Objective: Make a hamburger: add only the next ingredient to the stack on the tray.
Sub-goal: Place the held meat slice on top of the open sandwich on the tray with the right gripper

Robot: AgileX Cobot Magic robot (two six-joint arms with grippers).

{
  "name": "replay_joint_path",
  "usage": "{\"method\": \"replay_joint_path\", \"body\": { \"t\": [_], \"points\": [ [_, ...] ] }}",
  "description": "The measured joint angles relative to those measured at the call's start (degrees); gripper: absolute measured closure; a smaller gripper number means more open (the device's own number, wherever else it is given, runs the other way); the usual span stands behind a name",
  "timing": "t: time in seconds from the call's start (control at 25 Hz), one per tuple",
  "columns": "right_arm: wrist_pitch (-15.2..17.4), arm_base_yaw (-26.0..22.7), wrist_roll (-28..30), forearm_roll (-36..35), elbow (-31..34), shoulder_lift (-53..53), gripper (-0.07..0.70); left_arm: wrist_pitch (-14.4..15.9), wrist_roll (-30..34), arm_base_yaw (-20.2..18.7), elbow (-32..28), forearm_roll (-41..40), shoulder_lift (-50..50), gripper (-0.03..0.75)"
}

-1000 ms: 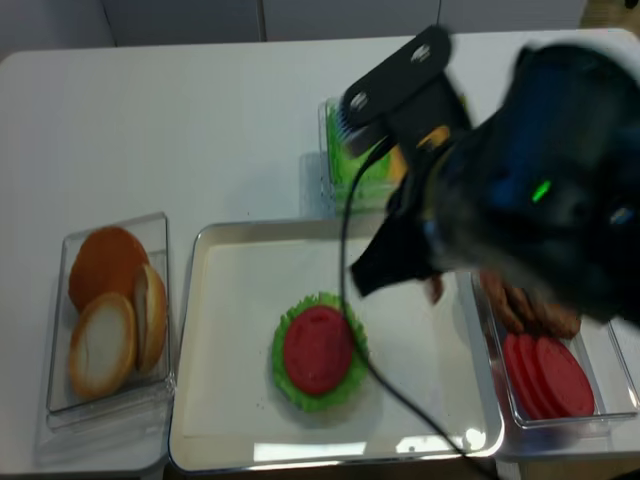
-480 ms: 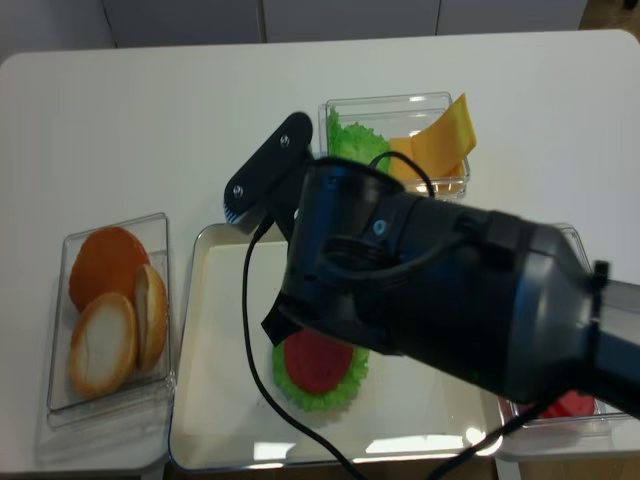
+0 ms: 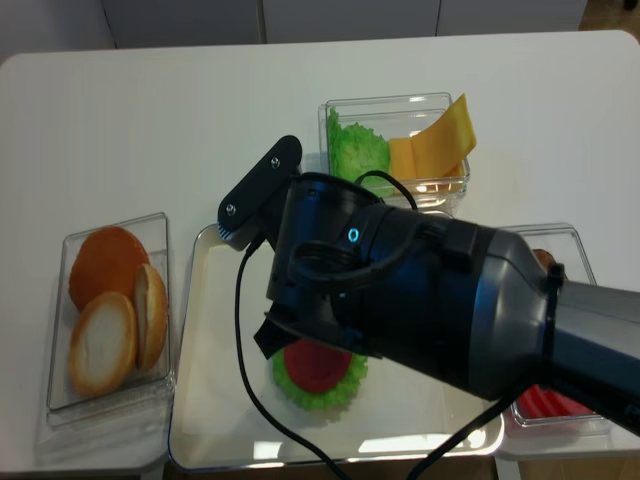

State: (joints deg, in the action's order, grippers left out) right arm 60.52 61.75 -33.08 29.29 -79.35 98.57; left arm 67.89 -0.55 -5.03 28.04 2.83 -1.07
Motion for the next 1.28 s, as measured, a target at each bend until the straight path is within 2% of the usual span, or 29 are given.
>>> {"method": "replay_joint_path", "body": {
  "t": [0.92, 1.28],
  "points": [
    [-0.19, 0.0, 1.55, -2.43, -0.32, 2.04, 0.502, 0.0, 0.0, 0.0, 0.0, 0.0, 0.0, 0.314],
    [-0.34, 0.0, 1.55, -4.3, -0.32, 2.04, 0.37, 0.0, 0.0, 0.0, 0.0, 0.0, 0.0, 0.314]
  ]
}}
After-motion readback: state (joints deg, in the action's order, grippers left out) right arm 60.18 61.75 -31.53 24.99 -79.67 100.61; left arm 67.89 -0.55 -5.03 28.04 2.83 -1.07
